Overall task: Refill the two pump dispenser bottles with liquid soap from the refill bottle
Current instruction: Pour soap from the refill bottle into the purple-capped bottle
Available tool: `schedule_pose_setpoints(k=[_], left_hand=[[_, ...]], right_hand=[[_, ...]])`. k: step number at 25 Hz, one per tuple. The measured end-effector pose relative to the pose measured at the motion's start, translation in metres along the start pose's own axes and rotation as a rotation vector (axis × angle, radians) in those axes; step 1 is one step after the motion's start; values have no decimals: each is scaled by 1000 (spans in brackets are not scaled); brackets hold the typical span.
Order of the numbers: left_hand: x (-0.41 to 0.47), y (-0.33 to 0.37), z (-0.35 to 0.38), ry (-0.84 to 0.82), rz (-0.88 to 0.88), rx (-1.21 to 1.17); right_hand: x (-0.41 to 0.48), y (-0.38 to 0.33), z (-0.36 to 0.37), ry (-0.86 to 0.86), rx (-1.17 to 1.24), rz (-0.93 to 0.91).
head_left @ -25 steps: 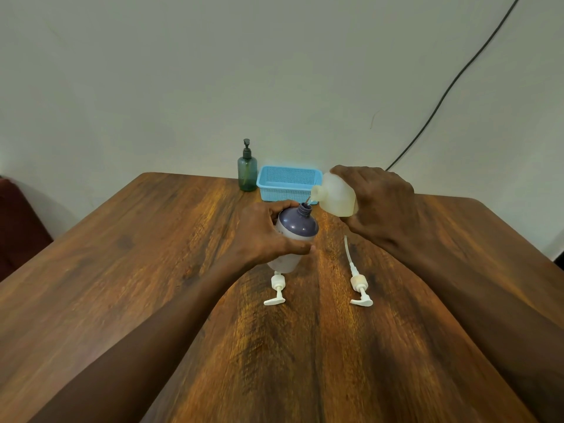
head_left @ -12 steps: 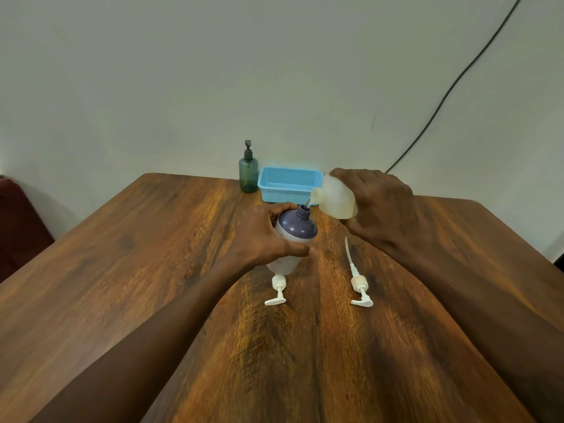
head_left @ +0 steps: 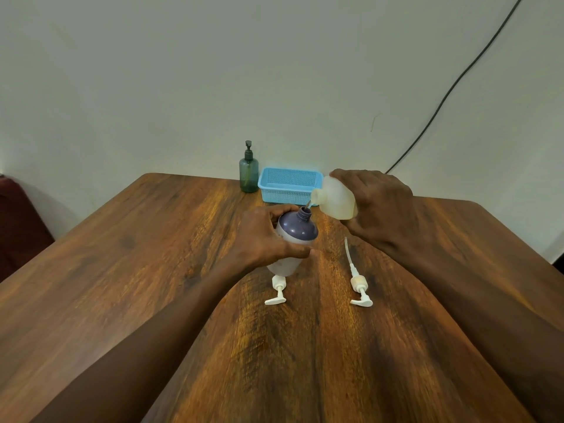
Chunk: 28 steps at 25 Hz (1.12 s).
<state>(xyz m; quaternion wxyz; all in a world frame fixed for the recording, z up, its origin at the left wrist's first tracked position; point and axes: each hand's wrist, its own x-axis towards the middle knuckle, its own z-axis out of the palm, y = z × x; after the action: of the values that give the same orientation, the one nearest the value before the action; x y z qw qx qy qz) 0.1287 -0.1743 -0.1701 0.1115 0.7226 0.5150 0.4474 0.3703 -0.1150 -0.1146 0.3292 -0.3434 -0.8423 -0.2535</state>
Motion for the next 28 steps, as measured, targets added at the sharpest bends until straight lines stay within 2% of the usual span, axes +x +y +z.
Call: schedule_pose_setpoints(k=[28], left_hand=[[-3,1,2,-13,3,-26]], right_hand=[[-4,1,2,9,-18,-4]])
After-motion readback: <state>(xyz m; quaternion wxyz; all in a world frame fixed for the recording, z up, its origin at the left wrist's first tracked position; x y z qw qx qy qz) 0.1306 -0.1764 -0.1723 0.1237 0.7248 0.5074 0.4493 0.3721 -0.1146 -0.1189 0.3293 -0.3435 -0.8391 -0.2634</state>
